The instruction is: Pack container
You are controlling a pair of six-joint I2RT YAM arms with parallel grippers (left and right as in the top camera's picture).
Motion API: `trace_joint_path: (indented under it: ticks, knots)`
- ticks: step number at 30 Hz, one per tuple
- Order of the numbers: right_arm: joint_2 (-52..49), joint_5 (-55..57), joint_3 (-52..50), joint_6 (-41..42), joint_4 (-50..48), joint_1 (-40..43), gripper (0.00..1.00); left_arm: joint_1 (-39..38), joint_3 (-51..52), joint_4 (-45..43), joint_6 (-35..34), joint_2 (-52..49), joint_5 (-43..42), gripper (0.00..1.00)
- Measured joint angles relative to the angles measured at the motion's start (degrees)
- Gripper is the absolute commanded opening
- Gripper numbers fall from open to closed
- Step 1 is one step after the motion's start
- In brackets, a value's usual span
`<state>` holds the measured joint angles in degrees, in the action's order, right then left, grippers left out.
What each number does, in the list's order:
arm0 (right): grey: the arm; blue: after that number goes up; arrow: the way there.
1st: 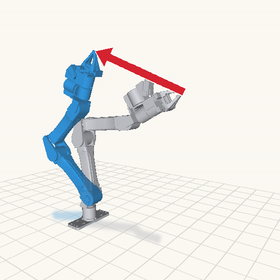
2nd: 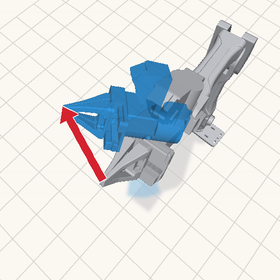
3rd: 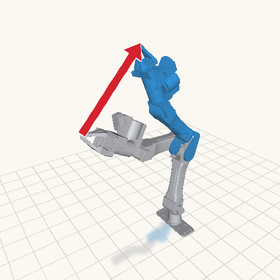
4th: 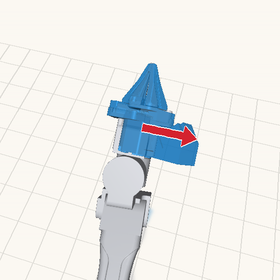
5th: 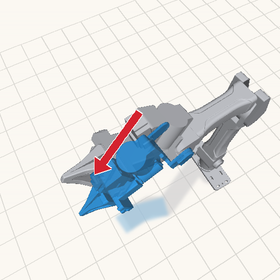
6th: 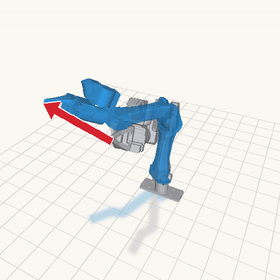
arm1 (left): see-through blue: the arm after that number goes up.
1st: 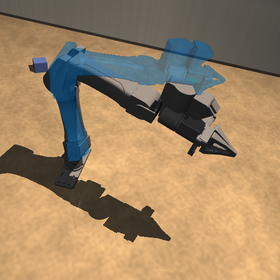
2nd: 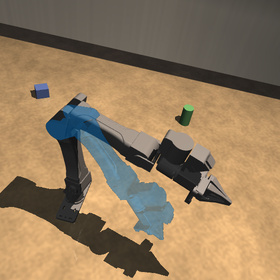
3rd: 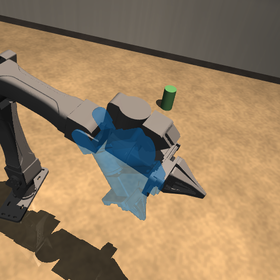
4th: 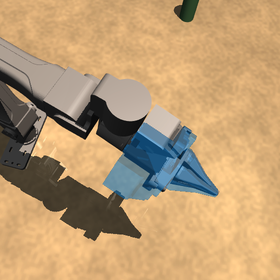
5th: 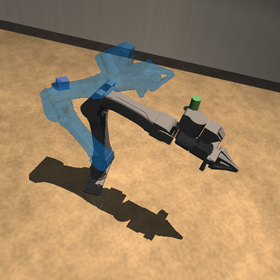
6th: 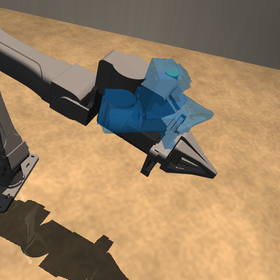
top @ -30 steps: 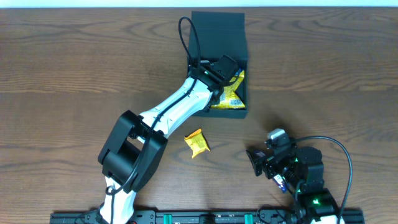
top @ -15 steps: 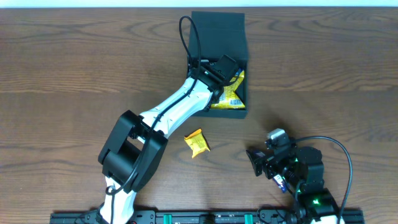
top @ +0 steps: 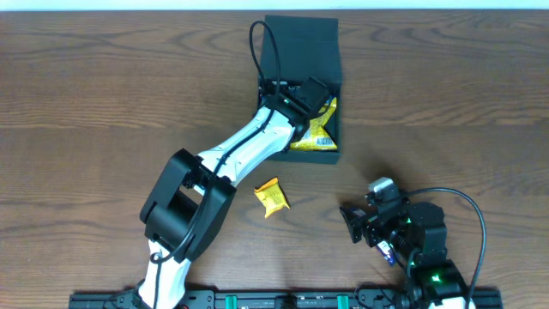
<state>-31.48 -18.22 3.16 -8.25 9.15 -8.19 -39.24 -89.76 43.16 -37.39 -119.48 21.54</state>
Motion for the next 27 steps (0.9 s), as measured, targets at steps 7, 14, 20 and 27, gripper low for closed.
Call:
trace_joint_path:
  ticks: [7, 14, 20, 27]
  knots:
    - [0.0, 0.0, 0.0, 0.0, 0.0, 0.0, 0.99, 0.0, 0.0, 0.0, 0.1, -0.2, 0.3, 0.45]
    - [0.0, 0.0, 0.0, 0.0, 0.0, 0.0, 0.99, -0.6, 0.0, 0.5, 1.5, 3.3, 1.2, 0.45]
    - [0.0, 0.0, 0.0, 0.0, 0.0, 0.0, 0.99, -1.1, 0.0, 3.3, 2.2, 12.4, 1.7, 0.49]
    - [0.0, 0.0, 0.0, 0.0, 0.0, 0.0, 0.99, -2.4, 0.0, 6.4, 8.5, 19.5, 2.1, 0.73]
